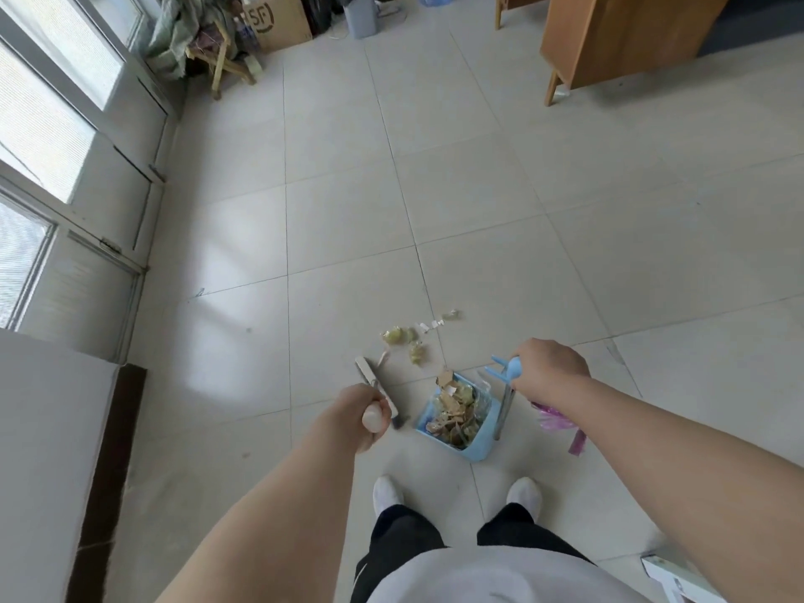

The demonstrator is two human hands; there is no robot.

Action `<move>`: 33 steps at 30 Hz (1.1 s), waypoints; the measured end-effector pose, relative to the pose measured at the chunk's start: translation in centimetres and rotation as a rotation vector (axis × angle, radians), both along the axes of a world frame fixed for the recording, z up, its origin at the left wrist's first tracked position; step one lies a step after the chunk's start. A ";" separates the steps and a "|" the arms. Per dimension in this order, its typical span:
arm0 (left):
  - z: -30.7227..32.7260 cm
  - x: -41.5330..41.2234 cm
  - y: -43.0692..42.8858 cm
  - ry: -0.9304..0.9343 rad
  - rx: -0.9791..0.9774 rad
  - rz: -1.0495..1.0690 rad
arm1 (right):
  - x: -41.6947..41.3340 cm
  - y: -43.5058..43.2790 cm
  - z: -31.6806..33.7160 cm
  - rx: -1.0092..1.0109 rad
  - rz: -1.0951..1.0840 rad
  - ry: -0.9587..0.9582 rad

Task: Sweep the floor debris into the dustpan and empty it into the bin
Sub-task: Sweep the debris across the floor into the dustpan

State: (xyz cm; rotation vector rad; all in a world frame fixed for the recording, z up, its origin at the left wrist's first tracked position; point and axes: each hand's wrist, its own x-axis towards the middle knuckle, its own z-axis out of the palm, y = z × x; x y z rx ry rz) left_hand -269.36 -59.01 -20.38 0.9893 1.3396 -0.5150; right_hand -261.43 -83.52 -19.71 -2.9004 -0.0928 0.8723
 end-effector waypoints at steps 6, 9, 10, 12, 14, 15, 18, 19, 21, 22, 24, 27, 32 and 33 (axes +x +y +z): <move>-1.9 3.0 -4.6 -0.086 0.014 0.110 | 1.6 -4.6 -0.8 0.019 -0.033 -0.026; -2.2 4.5 -5.0 -0.089 0.033 0.109 | 2.8 -5.6 -1.0 0.009 -0.049 -0.030; -2.3 5.1 -4.9 -0.087 0.041 0.105 | 3.3 -5.8 -1.0 0.008 -0.055 -0.034; -2.1 6.4 -4.8 -0.081 0.047 0.072 | 4.4 -5.9 -0.9 0.013 -0.074 -0.041; -1.8 7.7 -4.7 -0.076 0.062 0.017 | 5.5 -5.9 -0.9 0.016 -0.094 -0.048; -1.7 8.5 -4.6 -0.070 0.075 -0.020 | 6.0 -5.9 -0.8 0.016 -0.107 -0.051; -1.4 10.7 -4.1 -0.018 0.143 -0.160 | 7.7 -5.7 -0.7 0.006 -0.137 -0.058; -1.3 11.5 -3.9 0.004 0.164 -0.216 | 8.3 -5.5 -0.7 0.001 -0.144 -0.055; -1.0 12.9 -3.6 0.039 0.151 -0.311 | 9.4 -5.1 -0.8 -0.015 -0.154 -0.049; -0.8 13.6 -3.3 0.054 0.140 -0.381 | 10.0 -4.9 -0.8 -0.024 -0.156 -0.047; -0.6 15.0 -2.9 0.093 0.156 -0.526 | 11.2 -4.4 -0.8 -0.042 -0.154 -0.042; -0.6 16.8 -2.0 0.100 0.239 -0.717 | 13.2 -3.4 -0.4 -0.048 -0.165 -0.036; -0.7 19.4 -0.9 0.148 0.347 -1.109 | 15.6 -2.1 -0.8 -0.017 -0.249 -0.015; -0.6 19.8 -0.6 0.168 0.364 -1.195 | 15.9 -1.9 -1.0 -0.010 -0.266 -0.013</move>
